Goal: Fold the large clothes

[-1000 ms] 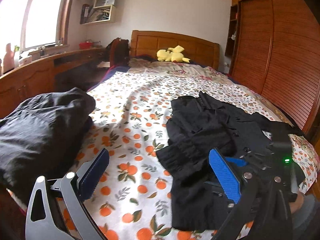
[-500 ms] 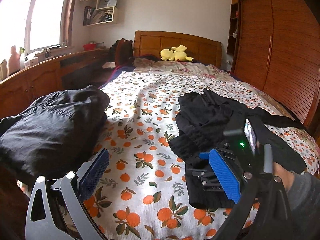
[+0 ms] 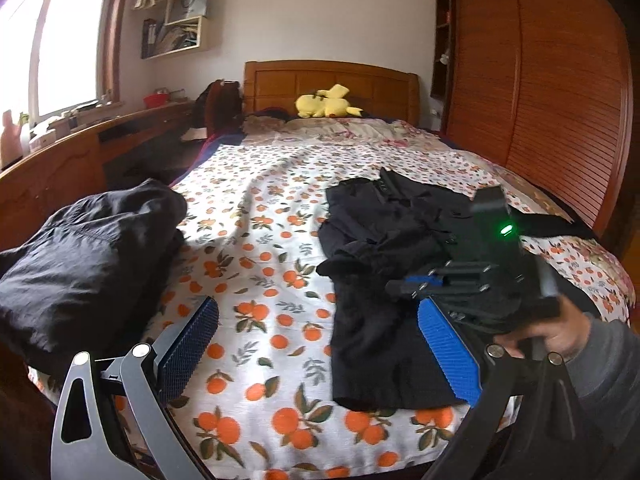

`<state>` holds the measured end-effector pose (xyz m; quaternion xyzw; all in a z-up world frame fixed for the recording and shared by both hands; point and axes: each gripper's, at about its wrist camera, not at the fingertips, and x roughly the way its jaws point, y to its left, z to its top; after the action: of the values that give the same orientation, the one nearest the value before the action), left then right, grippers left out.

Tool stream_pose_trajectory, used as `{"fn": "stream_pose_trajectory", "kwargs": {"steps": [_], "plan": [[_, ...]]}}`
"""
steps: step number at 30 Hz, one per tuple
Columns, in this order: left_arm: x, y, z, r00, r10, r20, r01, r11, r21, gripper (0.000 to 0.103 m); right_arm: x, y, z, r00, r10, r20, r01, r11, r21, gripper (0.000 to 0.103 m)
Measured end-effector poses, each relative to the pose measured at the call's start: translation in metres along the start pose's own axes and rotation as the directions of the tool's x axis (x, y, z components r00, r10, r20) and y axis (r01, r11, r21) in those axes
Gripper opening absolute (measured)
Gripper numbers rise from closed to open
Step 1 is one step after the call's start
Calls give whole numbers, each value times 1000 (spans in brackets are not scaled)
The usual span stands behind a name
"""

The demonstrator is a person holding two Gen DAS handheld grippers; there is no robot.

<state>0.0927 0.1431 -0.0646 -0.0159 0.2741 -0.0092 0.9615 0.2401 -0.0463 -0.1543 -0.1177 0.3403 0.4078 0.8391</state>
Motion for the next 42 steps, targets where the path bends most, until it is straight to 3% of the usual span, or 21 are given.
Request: {"fn": "stream_pose_trajectory", "kwargs": {"steps": [6,14,18,21,24,28,36,39,41,42], "plan": [[10,-23,3,999,-42,-5,43,999,18,101,-66,-23,-9,993,-20,118,14,998,53,5],[31,-48,7,994,-107,-14,108,993,49,101,-111,-46,-22,981,-62,182,42,993,113,5],[42,-57,10,989,-148,-11,148,987,66,101,-125,-56,-33,973,-122,193,94,984,150,5],[49,-61,10,982,-190,-11,190,980,64,101,-136,-68,-45,953,-219,209,177,963,203,5],[57,-68,10,978,-207,-15,208,975,81,101,-143,-80,-61,934,-297,197,243,935,258,5],[64,-73,11,974,-226,-17,226,970,87,101,-139,-93,-79,931,-334,149,279,912,300,5],[76,-85,15,977,-211,-26,213,973,95,101,-118,-104,-108,961,-268,70,242,934,262,7],[84,-87,17,979,-201,-33,203,976,85,101,-116,-101,-116,965,-258,45,242,945,221,9],[92,-87,17,980,-195,-37,197,978,72,101,-120,-96,-120,961,-275,36,263,946,190,30],[95,-87,16,981,-191,-40,194,979,67,101,-122,-93,-120,960,-278,39,267,947,177,35]]}}
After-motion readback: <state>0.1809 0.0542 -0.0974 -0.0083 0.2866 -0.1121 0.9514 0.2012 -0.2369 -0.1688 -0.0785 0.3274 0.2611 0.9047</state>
